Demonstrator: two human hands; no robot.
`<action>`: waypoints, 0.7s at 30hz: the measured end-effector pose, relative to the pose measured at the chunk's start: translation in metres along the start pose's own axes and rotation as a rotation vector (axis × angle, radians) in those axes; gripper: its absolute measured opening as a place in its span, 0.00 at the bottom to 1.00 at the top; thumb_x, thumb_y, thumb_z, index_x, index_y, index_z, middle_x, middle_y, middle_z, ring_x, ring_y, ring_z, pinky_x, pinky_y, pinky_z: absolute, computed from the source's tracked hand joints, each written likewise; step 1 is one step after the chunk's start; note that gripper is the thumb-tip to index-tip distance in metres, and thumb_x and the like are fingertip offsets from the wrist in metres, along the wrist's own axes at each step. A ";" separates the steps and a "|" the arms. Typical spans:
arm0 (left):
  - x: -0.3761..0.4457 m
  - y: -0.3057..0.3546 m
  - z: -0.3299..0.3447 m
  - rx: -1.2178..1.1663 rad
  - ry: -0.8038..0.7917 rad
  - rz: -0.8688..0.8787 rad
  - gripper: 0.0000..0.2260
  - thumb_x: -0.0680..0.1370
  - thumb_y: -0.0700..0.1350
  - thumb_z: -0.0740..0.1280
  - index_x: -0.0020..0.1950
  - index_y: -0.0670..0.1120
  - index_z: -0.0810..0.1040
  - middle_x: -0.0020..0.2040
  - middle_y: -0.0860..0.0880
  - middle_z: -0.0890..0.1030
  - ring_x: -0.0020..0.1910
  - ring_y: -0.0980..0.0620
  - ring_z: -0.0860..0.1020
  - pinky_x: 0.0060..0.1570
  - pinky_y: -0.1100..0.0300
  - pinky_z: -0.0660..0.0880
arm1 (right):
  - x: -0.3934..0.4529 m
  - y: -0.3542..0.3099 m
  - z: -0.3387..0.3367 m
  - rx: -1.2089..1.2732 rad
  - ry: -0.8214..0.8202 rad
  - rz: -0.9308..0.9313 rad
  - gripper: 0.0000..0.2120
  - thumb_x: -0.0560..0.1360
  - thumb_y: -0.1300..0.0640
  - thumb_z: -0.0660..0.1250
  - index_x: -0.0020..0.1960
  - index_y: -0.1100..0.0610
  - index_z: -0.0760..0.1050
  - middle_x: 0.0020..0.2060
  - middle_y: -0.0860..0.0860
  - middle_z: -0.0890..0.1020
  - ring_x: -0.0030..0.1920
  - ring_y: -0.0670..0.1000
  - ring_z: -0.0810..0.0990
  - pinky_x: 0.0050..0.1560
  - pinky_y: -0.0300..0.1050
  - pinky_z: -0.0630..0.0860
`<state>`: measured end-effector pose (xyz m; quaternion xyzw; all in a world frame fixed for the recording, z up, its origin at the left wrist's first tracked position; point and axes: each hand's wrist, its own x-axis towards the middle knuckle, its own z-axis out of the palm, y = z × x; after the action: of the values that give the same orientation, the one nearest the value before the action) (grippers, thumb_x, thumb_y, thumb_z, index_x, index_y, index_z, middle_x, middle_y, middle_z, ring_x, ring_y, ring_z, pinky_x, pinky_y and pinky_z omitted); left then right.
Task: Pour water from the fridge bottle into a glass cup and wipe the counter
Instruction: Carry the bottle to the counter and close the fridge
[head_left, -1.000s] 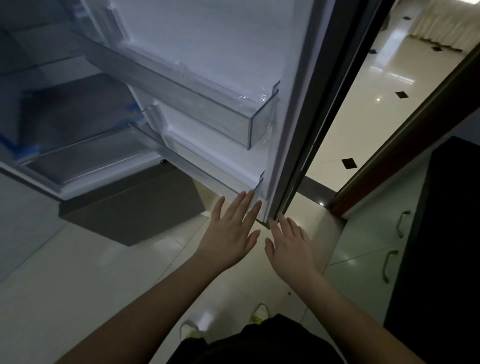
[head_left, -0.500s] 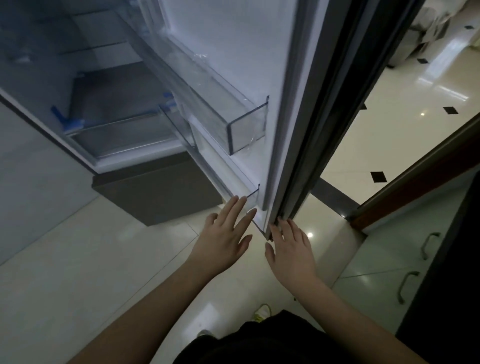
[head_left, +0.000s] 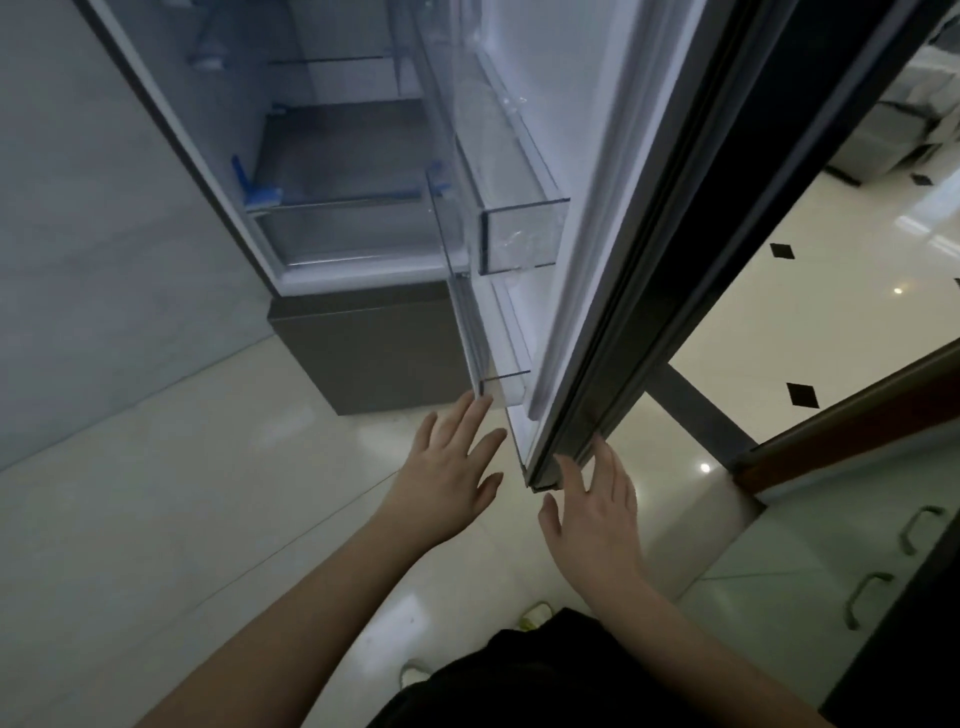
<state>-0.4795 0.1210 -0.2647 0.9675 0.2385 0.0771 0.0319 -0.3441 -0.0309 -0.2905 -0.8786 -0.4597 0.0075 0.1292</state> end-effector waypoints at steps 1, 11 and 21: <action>-0.009 -0.004 -0.001 0.014 -0.007 -0.018 0.21 0.78 0.56 0.58 0.66 0.48 0.74 0.76 0.42 0.64 0.77 0.43 0.59 0.68 0.39 0.67 | -0.002 -0.007 -0.002 0.015 0.006 0.015 0.24 0.72 0.52 0.69 0.67 0.55 0.70 0.72 0.65 0.62 0.72 0.64 0.64 0.69 0.60 0.67; -0.083 -0.045 -0.028 0.097 0.090 -0.070 0.20 0.78 0.54 0.59 0.66 0.46 0.75 0.73 0.41 0.69 0.75 0.42 0.63 0.74 0.48 0.56 | -0.011 -0.062 0.005 0.082 -0.003 -0.006 0.17 0.74 0.54 0.68 0.62 0.54 0.72 0.75 0.66 0.53 0.75 0.66 0.56 0.73 0.60 0.58; -0.117 -0.061 -0.044 0.103 0.083 -0.076 0.22 0.79 0.56 0.55 0.69 0.47 0.74 0.74 0.42 0.68 0.76 0.43 0.62 0.75 0.48 0.56 | -0.015 -0.103 0.011 0.179 0.008 -0.037 0.12 0.74 0.57 0.69 0.56 0.54 0.73 0.76 0.67 0.50 0.76 0.67 0.53 0.73 0.61 0.58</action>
<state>-0.6170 0.1211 -0.2430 0.9541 0.2800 0.1036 -0.0250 -0.4377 0.0154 -0.2784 -0.8548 -0.4730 0.0426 0.2094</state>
